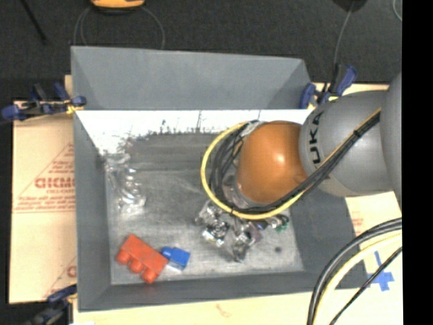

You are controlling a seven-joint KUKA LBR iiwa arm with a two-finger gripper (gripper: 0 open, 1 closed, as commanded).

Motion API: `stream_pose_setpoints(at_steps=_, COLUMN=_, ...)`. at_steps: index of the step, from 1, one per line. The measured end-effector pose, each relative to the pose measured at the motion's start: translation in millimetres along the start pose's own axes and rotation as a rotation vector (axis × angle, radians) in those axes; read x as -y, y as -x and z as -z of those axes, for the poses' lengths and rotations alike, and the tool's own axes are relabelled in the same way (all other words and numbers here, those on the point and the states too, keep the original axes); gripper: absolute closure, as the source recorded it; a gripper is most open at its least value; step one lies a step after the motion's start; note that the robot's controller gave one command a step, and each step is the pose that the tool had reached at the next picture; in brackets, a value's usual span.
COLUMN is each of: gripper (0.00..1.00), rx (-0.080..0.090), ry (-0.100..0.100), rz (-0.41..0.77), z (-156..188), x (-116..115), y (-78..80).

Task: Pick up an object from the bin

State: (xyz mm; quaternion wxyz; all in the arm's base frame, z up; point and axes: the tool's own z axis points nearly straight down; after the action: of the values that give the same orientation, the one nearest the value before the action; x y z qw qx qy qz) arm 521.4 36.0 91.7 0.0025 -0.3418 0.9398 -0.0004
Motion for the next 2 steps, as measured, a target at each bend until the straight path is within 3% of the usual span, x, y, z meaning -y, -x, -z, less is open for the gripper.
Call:
stream_pose_setpoints(at_steps=1, gripper=0.00, rx=0.001, ry=-0.001, rz=-0.073, z=-16.3, x=44.8, y=19.1)
stream_pose_setpoints(at_steps=2, gripper=1.00, rx=0.003, ry=-0.003, rz=-0.071, z=-14.2, x=45.0, y=19.6)
